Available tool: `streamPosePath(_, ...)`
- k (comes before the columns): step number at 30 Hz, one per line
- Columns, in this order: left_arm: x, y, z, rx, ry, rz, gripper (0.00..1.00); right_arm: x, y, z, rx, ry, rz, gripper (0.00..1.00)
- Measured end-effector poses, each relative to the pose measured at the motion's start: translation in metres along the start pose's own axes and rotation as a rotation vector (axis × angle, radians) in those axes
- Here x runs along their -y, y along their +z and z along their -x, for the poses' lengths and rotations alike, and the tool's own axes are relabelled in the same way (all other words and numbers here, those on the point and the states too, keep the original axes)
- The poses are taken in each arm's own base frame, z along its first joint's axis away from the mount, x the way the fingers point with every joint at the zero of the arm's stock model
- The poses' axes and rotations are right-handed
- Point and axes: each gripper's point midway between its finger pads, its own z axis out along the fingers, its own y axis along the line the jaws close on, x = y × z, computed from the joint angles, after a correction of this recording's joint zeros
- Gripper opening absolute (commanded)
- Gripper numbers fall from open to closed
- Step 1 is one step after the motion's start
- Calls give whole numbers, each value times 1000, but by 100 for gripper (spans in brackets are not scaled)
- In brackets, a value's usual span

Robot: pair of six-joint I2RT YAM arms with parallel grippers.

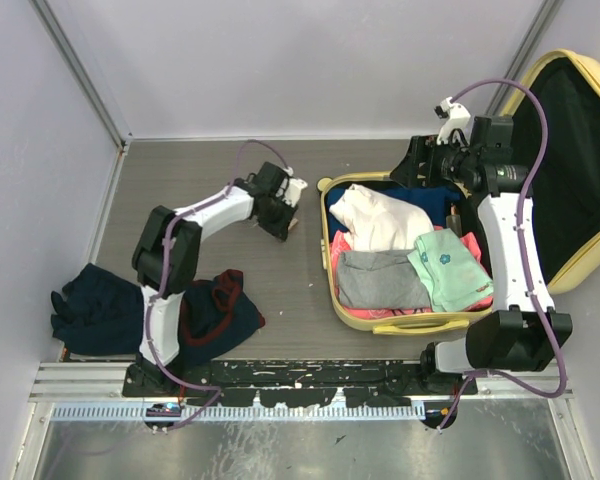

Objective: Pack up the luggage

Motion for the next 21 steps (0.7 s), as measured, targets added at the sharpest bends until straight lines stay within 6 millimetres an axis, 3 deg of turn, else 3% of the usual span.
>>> streamPosePath(2,-3,-16,-2,29,-83,-37,0,-13,-1,5,37,26,34,80)
streamPosePath(5,-8,-61,9,148,-241,-115,0,-36,-2,19,94,45,103,80)
streamPosePath(9,-5,-148,52,428,-379,-218,1,-79,3,36,156,45,235,79)
streamPosePath(12,26,-218,86,651,-378,-342,1,-120,8,43,168,38,352,80)
streamPosePath(16,62,-286,108,848,-363,-493,1,-173,11,53,160,3,485,80)
streamPosePath(21,73,-315,119,946,-399,-597,1,-222,3,72,181,-51,608,74)
